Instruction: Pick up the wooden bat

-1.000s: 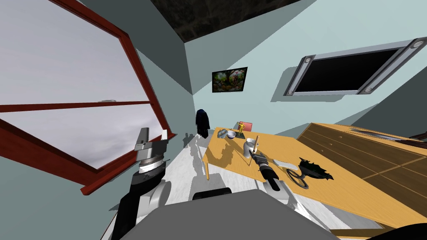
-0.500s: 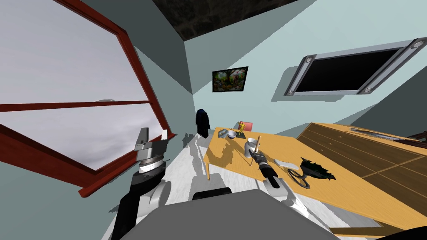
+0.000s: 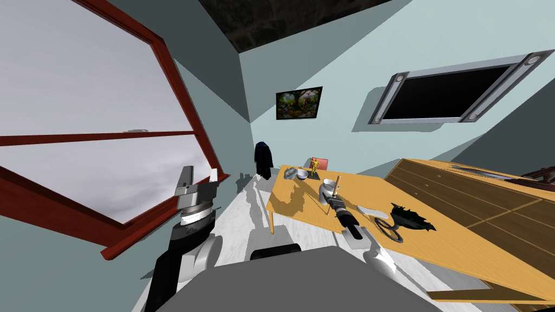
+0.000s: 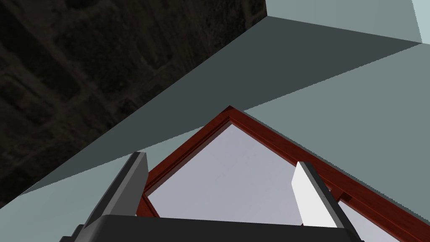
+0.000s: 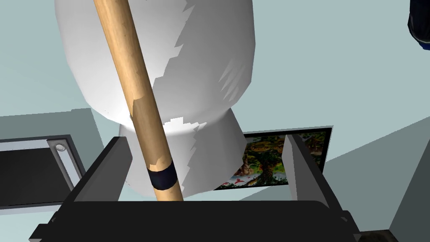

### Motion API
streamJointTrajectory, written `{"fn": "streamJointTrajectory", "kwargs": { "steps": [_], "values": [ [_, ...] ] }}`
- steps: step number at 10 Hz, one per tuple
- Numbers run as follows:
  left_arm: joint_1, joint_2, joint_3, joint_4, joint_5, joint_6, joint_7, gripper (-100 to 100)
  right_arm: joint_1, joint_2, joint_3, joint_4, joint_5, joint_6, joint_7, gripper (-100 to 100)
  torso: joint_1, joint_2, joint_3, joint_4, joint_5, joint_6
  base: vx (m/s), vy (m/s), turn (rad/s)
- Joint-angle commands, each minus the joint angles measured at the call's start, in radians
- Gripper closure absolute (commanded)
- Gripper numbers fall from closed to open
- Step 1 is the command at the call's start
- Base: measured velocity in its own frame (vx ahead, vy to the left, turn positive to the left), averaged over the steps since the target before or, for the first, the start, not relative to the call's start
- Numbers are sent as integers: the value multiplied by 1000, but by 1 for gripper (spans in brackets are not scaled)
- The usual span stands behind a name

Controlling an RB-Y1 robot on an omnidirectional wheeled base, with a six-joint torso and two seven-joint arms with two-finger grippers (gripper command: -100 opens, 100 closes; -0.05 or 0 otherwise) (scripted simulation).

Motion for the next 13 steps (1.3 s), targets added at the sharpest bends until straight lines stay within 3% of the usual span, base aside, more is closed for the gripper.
{"fn": "streamJointTrajectory", "kwargs": {
  "steps": [1, 2, 4, 5, 6, 7, 9, 10, 13],
  "values": [
    [0, 0, 0, 0, 0, 0, 0, 0, -4, -7, 2, 39, -5, -4, -2, -100, 0, 0, 0, 0, 0, 0, 2, 26, 0],
    [0, 0, 0, 0, 0, 0, 0, 0, -45, -51, 13, 64, -34, -42, 3, -100, -1, 0, 0, 0, 0, 0, -2, 45, -38],
    [0, 0, 0, 0, 0, 0, 0, 0, -45, -51, 13, 127, -34, -42, 3, -100, 0, 0, 0, 0, 0, 0, 3, 42, -8],
    [0, 0, 0, 0, 0, 0, 0, 0, -86, -96, 25, 168, -64, -79, 8, -100, -1, 0, 0, 0, 0, 0, 3, 54, -38],
    [0, 0, 0, 0, 0, 0, 0, 0, -86, -96, 25, 208, -64, -79, 8, -100, 0, 0, 0, 0, 0, 0, 4, 57, -21],
    [0, 0, 0, 0, 0, 0, 0, 0, -128, -141, 36, 246, -93, -116, 13, -100, 0, 0, 0, 0, 0, 0, -2, 73, -47],
    [0, 0, 0, 0, 0, 0, 0, 0, -128, -141, 36, 300, -93, -116, 13, -100, 1, -1, 0, 0, 0, -1, 2, 48, -4],
    [0, 0, 0, 0, 0, 0, 0, 0, -169, -186, 47, 332, -123, -154, 18, -100, -1, -1, 0, 0, 0, 0, 2, 45, -38],
    [0, 0, 0, 0, 0, 0, 0, 0, -169, -186, 47, 391, -123, -154, 18, -100, -2, -1, 0, 0, 0, -1, 5, 29, -6]
  ]
}}
